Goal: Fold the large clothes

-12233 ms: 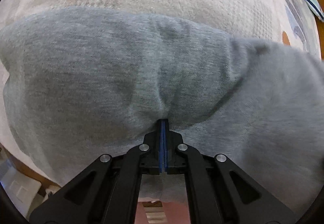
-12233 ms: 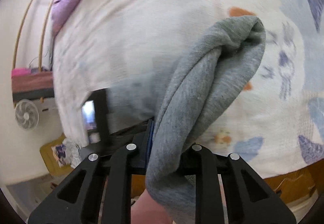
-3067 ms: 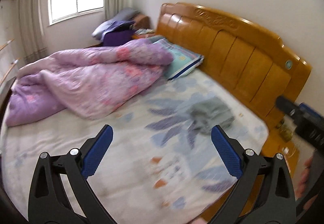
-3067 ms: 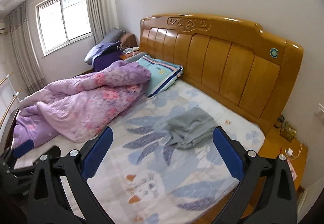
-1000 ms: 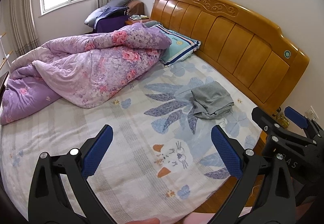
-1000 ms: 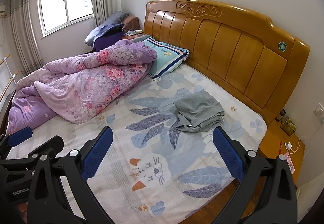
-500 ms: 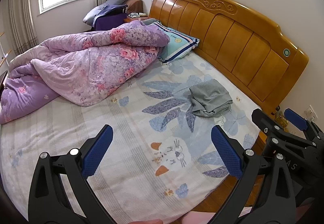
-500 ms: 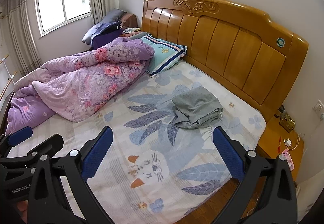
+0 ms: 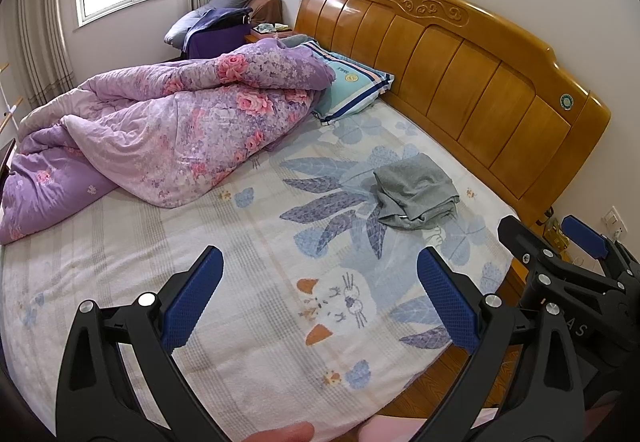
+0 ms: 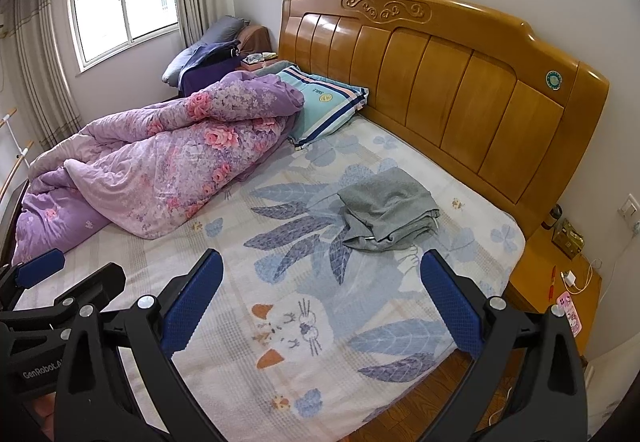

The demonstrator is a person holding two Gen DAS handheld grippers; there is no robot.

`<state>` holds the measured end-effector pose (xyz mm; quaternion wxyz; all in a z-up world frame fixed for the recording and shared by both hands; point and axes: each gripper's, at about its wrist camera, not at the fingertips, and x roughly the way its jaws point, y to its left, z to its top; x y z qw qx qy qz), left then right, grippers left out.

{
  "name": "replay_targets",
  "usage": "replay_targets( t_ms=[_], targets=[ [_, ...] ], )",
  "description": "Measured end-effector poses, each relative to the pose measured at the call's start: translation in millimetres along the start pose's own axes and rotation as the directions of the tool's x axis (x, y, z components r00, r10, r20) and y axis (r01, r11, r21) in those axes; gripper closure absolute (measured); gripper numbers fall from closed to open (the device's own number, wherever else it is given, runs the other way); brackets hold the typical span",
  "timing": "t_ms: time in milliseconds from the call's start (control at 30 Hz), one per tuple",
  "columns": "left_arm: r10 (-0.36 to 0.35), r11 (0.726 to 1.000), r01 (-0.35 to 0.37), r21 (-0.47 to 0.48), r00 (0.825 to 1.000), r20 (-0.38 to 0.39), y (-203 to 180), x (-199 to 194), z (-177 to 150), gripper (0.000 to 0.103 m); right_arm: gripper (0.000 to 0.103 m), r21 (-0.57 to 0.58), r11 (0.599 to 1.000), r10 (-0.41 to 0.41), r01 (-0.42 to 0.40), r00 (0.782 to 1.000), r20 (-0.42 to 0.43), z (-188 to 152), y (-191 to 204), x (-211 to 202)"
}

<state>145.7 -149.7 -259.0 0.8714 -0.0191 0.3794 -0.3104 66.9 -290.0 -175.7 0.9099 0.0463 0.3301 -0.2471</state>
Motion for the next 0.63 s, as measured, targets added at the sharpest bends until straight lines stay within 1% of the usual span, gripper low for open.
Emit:
replay_targets(
  t_ms=[200,300,500,633],
  targets=[
    [0.003,1.0,-0.003,0.005,1.0,0.002,-1,-1,-4,0.005,0.008,0.002,1.0,-0.001,0.001,1.0,0.0,0,-1,0],
    [-0.013,1.0,0.013,0.021,0.999,0.031,-3,-4,-8,0.006,0.008,0.002,1.0,0.005,-0.005,1.0,-0.001,-2,-2,0],
    [0.005,0.999,-0.005,0.038,1.0,0.012,-8,-1,-11,0.005,0.008,0.011,1.0,0.003,-0.003,1.0,-0.013,-6,-5,2],
    [-0.006,1.0,0.006,0.028,1.0,-0.005,-7,3,-9,0.005,0.008,0.01,1.0,0.002,-0.002,1.0,-0.015,-4,-6,4]
  ],
)
